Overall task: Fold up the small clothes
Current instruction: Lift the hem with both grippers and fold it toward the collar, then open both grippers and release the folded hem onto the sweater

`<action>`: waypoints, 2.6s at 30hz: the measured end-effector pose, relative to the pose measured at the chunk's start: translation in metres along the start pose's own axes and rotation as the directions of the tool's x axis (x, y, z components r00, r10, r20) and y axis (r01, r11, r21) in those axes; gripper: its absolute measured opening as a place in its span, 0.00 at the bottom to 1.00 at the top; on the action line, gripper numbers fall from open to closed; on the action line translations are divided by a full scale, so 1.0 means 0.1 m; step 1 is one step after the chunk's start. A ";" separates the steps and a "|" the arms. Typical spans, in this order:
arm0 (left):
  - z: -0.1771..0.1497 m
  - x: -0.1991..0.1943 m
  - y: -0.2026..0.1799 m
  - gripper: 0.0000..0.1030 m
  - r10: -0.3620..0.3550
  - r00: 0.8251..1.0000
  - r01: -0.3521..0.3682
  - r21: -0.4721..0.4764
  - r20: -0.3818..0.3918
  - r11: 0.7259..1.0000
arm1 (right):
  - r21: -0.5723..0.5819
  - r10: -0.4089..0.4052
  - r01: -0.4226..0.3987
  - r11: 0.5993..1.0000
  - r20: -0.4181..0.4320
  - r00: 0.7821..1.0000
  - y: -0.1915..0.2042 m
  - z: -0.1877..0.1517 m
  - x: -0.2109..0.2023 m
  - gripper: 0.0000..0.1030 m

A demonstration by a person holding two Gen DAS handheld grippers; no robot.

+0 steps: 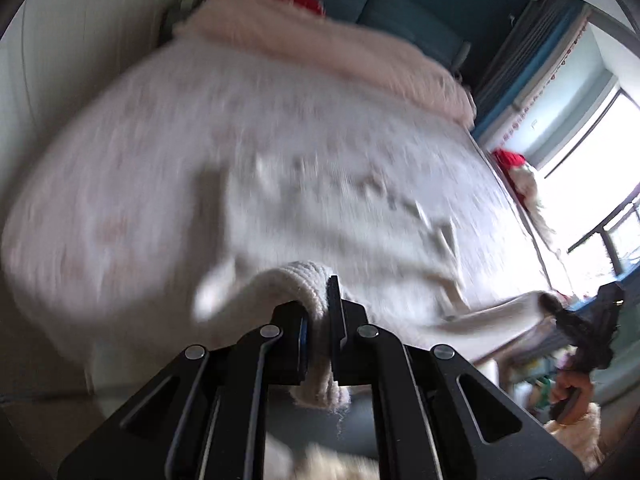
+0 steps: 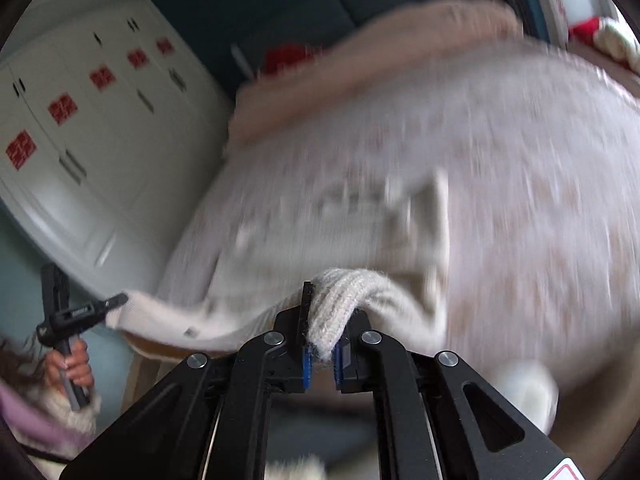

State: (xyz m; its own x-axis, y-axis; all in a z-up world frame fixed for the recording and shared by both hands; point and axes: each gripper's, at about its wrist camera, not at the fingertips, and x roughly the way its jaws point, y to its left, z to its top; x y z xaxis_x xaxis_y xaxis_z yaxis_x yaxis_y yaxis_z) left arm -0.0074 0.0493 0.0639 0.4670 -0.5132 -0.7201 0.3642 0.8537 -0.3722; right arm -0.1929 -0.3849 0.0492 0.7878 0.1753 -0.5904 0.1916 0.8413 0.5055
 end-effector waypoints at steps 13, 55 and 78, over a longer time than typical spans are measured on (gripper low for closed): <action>1.16 2.42 0.42 0.08 0.300 0.951 -0.305 -0.073 -0.070 0.950 | 0.223 -0.062 0.079 0.972 -0.081 0.995 -0.89 0.96 2.45 0.11; 1.09 2.31 0.31 0.16 0.383 0.923 -0.384 0.016 0.022 0.923 | -0.025 -0.332 0.334 0.942 0.061 0.941 -0.50 0.92 2.03 0.20; 0.46 2.59 -0.08 0.33 0.380 0.915 -0.371 0.088 -0.134 0.924 | 0.075 -0.306 0.313 0.947 -0.093 0.947 -0.55 -0.10 1.63 0.28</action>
State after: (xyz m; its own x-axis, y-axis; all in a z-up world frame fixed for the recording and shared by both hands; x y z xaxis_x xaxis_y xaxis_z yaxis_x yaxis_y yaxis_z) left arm 0.1472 -0.0947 -0.0928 0.4578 -0.1332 -0.8790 0.2342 0.9719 -0.0253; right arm -0.0804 -0.3973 -0.0811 0.6336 -0.0442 -0.7724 0.4719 0.8132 0.3405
